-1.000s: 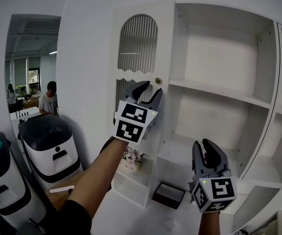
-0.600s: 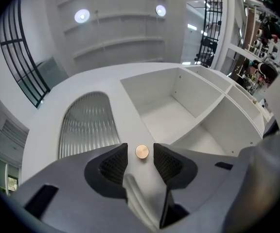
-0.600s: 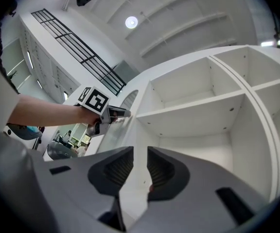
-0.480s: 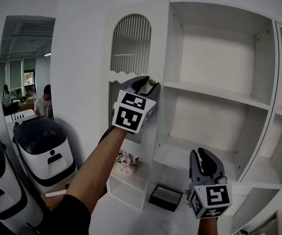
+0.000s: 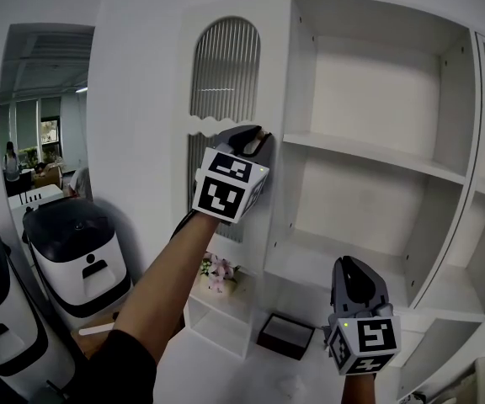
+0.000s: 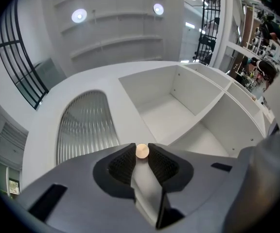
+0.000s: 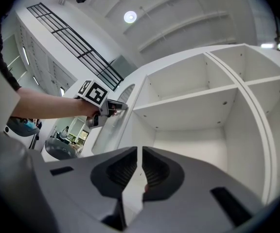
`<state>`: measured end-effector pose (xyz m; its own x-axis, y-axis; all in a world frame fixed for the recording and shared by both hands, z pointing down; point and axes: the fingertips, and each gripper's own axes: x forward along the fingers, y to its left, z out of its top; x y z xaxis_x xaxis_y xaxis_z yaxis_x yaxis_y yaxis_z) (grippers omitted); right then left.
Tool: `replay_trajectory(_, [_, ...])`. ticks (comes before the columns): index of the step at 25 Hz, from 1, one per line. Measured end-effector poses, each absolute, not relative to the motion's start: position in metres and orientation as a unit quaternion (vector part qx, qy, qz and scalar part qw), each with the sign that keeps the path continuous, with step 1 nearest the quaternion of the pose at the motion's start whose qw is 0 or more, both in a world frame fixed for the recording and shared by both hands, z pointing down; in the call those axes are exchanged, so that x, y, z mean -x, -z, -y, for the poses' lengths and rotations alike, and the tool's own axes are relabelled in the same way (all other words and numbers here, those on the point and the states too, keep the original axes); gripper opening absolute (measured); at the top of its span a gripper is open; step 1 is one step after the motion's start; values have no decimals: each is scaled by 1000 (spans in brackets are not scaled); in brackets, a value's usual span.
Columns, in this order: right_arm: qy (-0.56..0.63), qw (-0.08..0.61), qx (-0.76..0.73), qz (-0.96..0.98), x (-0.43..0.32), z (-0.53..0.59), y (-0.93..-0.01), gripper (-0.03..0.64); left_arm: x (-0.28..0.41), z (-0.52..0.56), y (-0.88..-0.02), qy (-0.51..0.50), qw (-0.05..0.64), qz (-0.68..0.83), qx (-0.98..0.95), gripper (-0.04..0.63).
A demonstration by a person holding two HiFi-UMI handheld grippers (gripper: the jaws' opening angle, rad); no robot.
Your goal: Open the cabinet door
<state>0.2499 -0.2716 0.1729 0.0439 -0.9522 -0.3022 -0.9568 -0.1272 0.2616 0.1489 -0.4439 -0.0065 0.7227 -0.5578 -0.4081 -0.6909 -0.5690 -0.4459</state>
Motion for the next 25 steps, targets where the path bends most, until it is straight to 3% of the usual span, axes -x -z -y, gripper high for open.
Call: replay_trajectory(25, [-209,2,664,-718,-163,298,-176,43,-47,380,10,-167,285,-260,907,80])
